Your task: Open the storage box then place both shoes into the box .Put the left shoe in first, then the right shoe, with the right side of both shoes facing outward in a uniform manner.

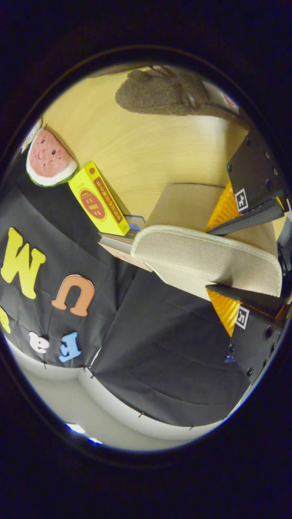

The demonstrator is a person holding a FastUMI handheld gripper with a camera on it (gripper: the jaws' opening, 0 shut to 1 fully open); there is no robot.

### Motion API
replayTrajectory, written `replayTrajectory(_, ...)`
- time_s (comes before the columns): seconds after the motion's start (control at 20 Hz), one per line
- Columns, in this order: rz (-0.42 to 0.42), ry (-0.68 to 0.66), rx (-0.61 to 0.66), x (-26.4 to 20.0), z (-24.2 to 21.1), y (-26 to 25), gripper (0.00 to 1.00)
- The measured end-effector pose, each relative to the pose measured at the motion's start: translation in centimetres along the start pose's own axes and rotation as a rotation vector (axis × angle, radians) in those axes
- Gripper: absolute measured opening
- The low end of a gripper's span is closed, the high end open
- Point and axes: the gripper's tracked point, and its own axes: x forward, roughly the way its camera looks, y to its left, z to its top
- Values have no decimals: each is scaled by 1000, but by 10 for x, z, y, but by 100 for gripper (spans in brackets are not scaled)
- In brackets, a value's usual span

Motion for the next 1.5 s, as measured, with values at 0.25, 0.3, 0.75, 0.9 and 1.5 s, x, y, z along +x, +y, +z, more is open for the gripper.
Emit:
replayTrajectory(0.25, -76, -17, -38, -13, 9, 1, 59)
replayTrajectory(0.3, -87, -22, -30, -17, 12, 0, 55)
replayTrajectory(0.75, -122, -64, -92, -43, 28, 38, 9)
replayTrajectory(0.9, -105, -75, -87, -44, 39, 70, 2)
replayTrajectory(1.5, -31, -97, -232, 7, 40, 236, 3)
